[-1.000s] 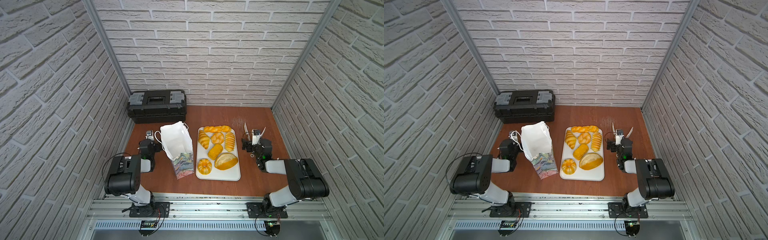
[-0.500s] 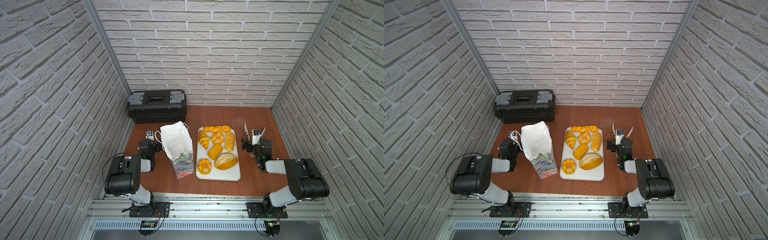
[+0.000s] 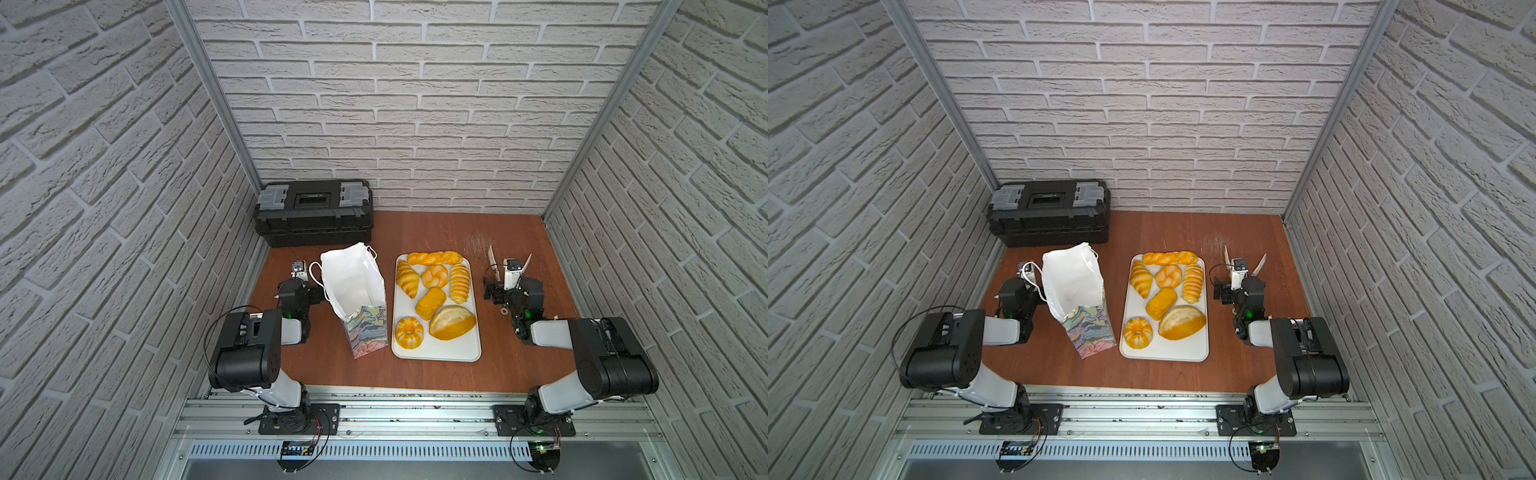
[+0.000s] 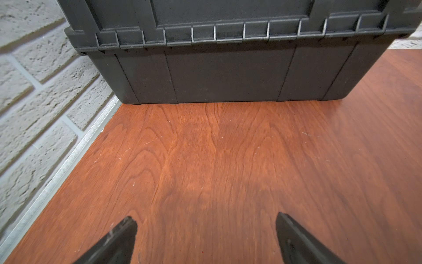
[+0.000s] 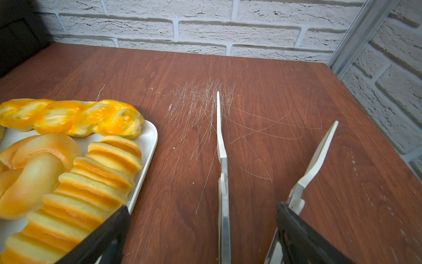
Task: Pack bread into a paper bag
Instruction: Pick up the clamp from the center of the board.
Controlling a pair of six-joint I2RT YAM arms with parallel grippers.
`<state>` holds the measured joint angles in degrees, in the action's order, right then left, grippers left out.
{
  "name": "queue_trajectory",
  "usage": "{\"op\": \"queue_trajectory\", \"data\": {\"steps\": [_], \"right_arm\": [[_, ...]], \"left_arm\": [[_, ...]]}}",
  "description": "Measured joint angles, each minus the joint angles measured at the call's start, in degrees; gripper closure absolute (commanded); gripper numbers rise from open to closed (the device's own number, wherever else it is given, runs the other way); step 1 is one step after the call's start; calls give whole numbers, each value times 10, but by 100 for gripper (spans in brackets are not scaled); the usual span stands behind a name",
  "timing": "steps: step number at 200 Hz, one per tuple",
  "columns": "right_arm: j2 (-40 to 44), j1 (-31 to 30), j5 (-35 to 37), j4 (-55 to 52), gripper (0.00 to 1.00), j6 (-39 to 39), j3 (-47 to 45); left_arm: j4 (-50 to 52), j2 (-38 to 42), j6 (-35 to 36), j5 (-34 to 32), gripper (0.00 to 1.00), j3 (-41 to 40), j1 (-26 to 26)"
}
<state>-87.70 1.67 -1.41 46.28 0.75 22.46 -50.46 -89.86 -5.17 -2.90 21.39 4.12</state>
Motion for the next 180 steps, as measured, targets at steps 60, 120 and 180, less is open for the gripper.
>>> {"op": "queue_trajectory", "data": {"steps": [60,120,180], "right_arm": [[0,0,0,0,1,1,0],[14,0,9,-90,1,-1,40],[103,0,41,-266,1,-11,154]], "left_arm": [[0,0,0,0,2,0,0],[41,8,-5,3,2,17,4],[156,168,-9,-54,2,32,3]]}}
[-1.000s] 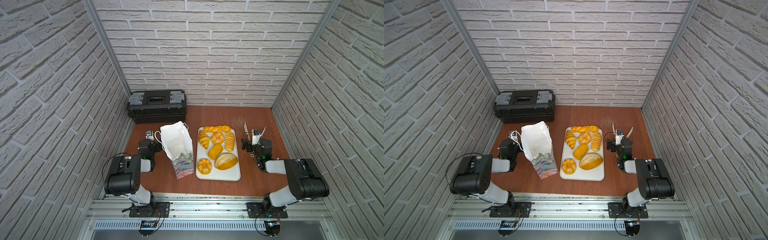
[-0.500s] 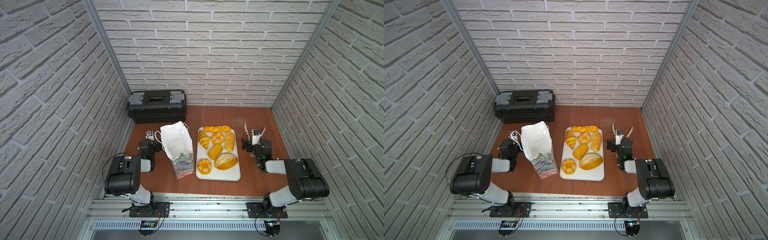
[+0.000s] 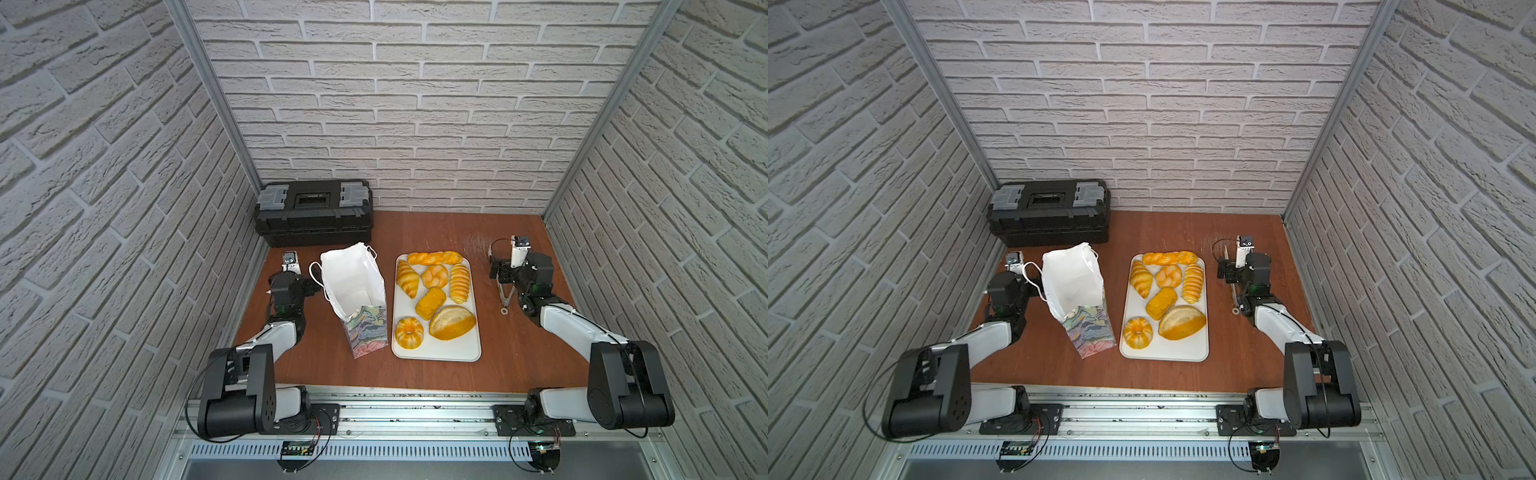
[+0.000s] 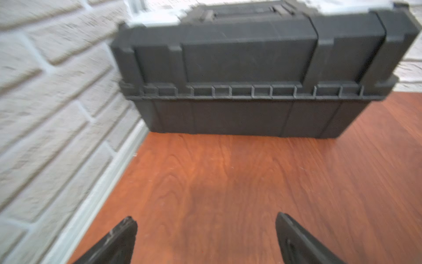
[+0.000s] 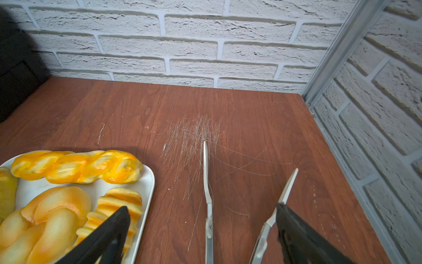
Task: Pack bread into a paper bag
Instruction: Pick up the clamp from the center of the board.
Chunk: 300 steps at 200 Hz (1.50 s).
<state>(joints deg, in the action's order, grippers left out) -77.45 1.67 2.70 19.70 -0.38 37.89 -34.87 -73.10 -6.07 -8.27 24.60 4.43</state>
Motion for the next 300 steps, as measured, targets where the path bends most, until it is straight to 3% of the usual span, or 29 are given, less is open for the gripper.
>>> {"op": "queue_trajectory", "data": {"steps": [42,97,181,300], "right_arm": [[-2,0,35,-138,1,-32,30],[-21,0,53,-292,1,-58,100],[-117,0,67,-393,1,-118,155],[-183,17,79,-396,1,-127,156]], "left_arm": [[85,70,-1,-64,2,4,-6],[127,60,-1,-86,2,8,-17],[146,53,0,-90,2,8,-28],[148,58,0,-95,2,6,-29]]}}
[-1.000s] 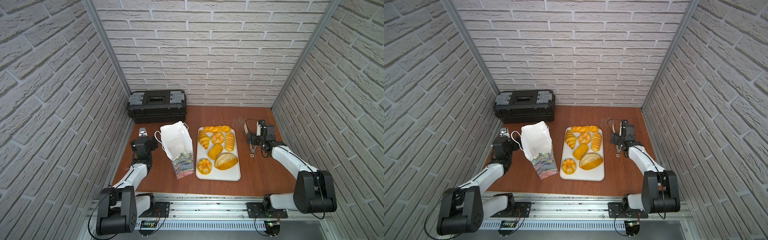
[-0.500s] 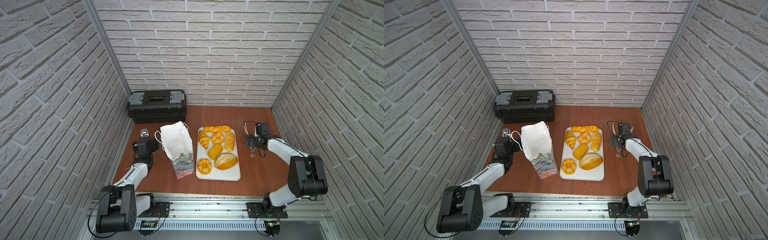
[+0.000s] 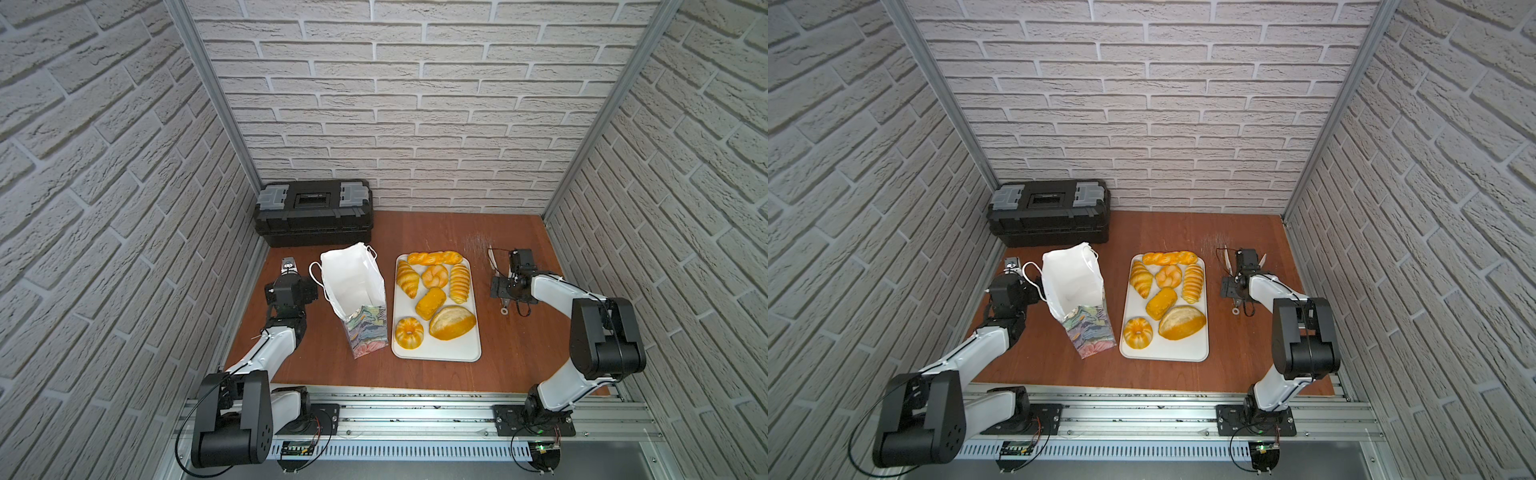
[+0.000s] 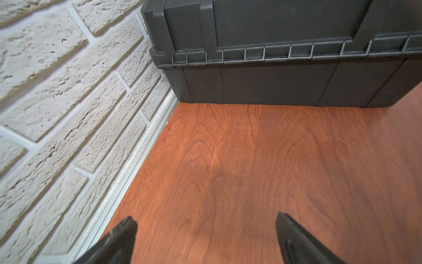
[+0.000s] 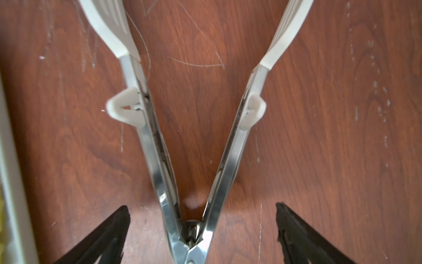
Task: Pack bread into a paper bag
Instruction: Pick up the clamp from the center of the board.
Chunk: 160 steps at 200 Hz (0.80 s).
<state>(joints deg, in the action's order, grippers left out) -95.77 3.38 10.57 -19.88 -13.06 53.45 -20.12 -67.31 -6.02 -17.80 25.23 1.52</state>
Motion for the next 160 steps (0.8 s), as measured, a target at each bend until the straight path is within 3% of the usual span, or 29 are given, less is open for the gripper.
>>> {"op": "queue_trajectory", "data": {"steps": [12,28,160], "right_arm": [[-14,3,-2,6,1,1,0],[-24,4,-8,22,12,2,0],[-69,5,-26,56,6,27,41]], "left_arm": [[0,0,0,0,2,0,0],[0,0,0,-2,2,0,-1],[0,0,0,-3,2,-6,-1]]}}
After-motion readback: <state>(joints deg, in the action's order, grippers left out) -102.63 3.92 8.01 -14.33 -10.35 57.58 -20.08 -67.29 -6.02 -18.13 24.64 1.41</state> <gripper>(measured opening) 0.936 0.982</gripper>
